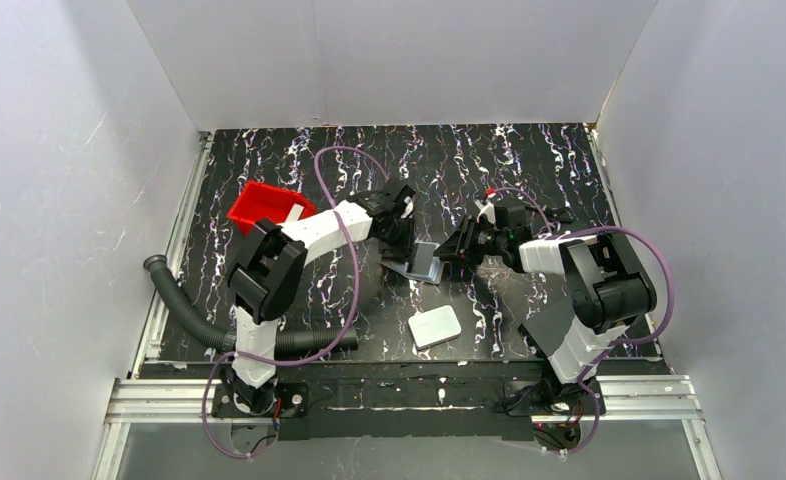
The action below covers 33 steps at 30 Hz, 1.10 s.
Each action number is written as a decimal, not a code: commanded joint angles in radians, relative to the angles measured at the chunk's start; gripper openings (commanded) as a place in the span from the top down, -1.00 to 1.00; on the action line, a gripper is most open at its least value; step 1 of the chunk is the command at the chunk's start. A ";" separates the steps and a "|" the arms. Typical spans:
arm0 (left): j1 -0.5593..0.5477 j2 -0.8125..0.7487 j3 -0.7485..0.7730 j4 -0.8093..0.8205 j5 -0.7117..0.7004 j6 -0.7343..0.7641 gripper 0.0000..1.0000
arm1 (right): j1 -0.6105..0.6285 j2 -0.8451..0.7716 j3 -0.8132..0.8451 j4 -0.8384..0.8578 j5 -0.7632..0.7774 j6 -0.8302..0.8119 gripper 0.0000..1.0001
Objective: Put the credit cards into the card holder
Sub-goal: Turn over the card slot in the card holder.
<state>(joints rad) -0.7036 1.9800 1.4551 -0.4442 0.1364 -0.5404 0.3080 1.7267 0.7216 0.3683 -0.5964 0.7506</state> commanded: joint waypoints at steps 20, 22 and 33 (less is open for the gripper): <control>0.019 -0.031 -0.076 0.034 0.040 -0.030 0.61 | 0.048 0.056 0.025 0.129 -0.036 0.071 0.17; 0.019 -0.032 -0.079 0.040 0.043 -0.032 0.62 | 0.056 0.043 0.029 0.124 -0.034 0.075 0.17; 0.019 -0.062 -0.103 0.078 0.073 -0.046 0.59 | 0.097 0.057 0.064 0.175 -0.023 0.130 0.14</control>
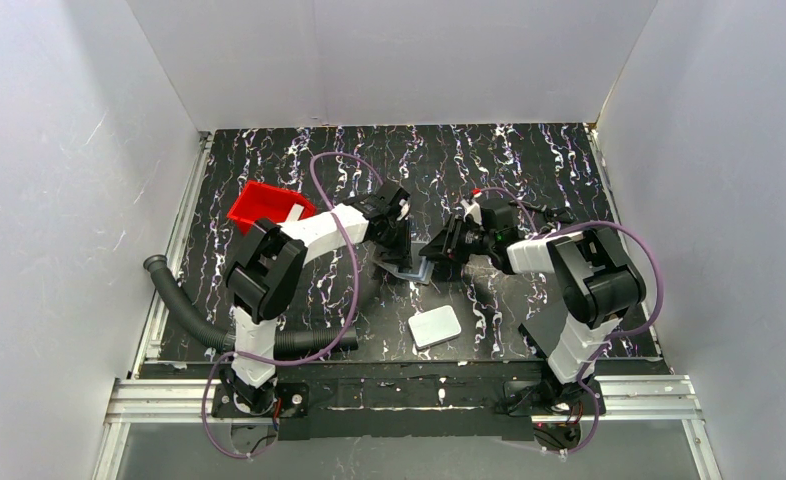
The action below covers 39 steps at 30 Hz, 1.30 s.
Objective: Put the credit cards into the card holder
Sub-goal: Turn over the card slot in the card holder.
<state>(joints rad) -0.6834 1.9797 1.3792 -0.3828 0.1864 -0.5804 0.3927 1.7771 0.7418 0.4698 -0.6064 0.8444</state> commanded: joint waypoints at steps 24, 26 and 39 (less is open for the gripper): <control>0.114 -0.496 -0.294 0.110 0.030 -0.031 -0.20 | 0.121 0.099 0.175 0.182 -0.015 0.176 0.06; 0.127 -0.568 -0.317 0.084 0.001 -0.033 -0.35 | 0.157 0.133 0.214 0.208 -0.009 0.204 0.06; 0.260 -0.640 -0.380 0.044 0.112 -0.027 -0.70 | 0.175 0.197 0.326 0.132 0.006 0.169 -0.04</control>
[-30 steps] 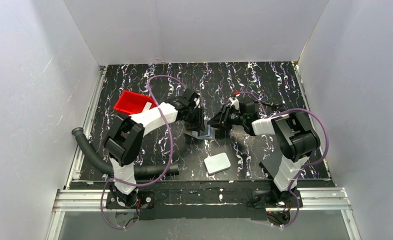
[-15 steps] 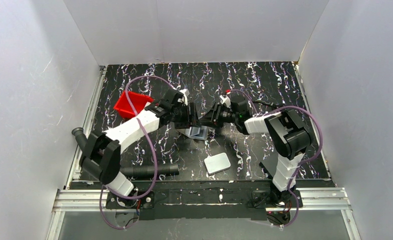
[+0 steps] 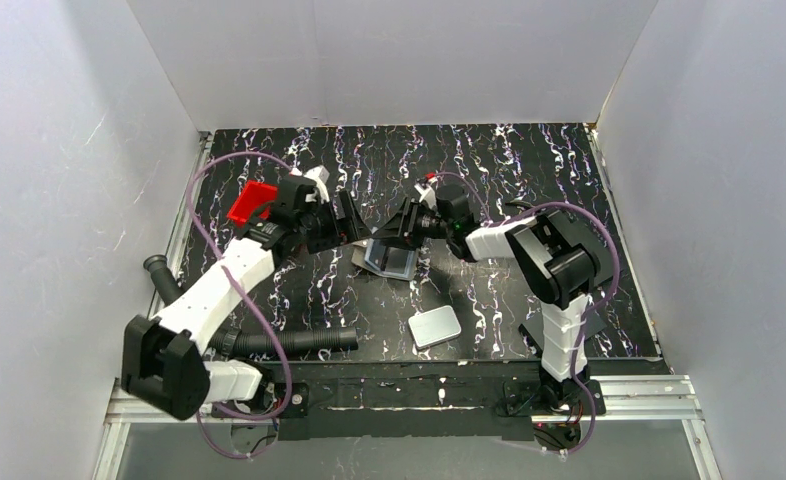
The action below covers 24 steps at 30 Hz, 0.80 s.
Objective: Put the credit cards into the card holder
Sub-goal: Turn over the card slot in the card holder.
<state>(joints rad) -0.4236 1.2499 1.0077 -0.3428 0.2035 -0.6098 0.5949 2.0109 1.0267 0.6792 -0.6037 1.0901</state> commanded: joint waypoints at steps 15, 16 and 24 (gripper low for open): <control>0.000 0.374 0.073 0.042 0.110 0.042 0.24 | -0.030 -0.098 0.059 -0.360 0.112 -0.315 -0.11; 0.000 0.374 0.075 0.036 0.096 0.048 0.29 | -0.031 -0.100 0.062 -0.375 0.120 -0.334 -0.11; -0.005 0.403 0.077 0.098 0.202 0.015 0.35 | -0.030 -0.101 0.050 -0.422 0.156 -0.383 -0.04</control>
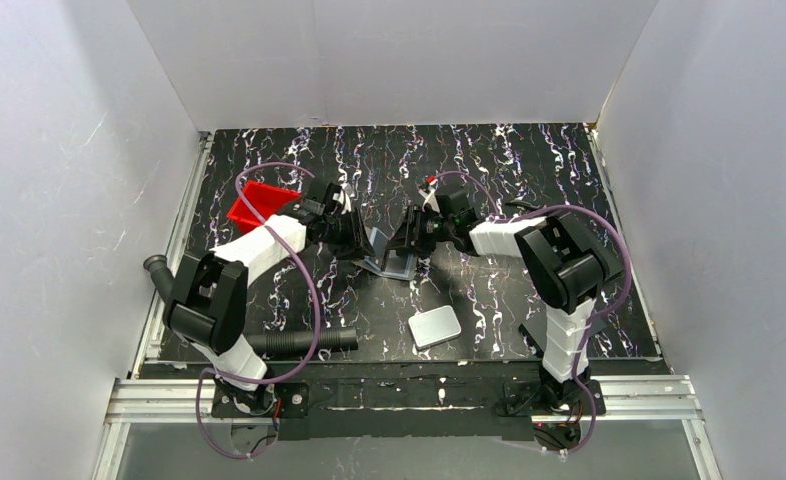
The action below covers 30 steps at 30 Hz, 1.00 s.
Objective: Put the credit cards into the card holder
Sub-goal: Turn over the card slot in the card holder.
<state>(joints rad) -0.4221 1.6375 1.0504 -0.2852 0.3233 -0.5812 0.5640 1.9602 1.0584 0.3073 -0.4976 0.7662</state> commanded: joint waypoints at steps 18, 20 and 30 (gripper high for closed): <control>-0.029 0.034 -0.018 0.151 0.137 -0.094 0.71 | -0.015 -0.110 -0.078 0.172 -0.047 0.108 -0.03; -0.029 0.039 -0.009 0.133 0.120 -0.082 0.71 | -0.016 -0.118 -0.081 0.172 -0.047 0.108 -0.03; -0.036 0.059 0.015 0.107 0.111 -0.065 0.44 | -0.016 -0.095 -0.080 0.206 -0.061 0.134 0.00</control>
<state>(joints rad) -0.4492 1.7142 1.0492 -0.1608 0.4339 -0.6628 0.5507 1.8778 0.9833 0.4450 -0.5373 0.8806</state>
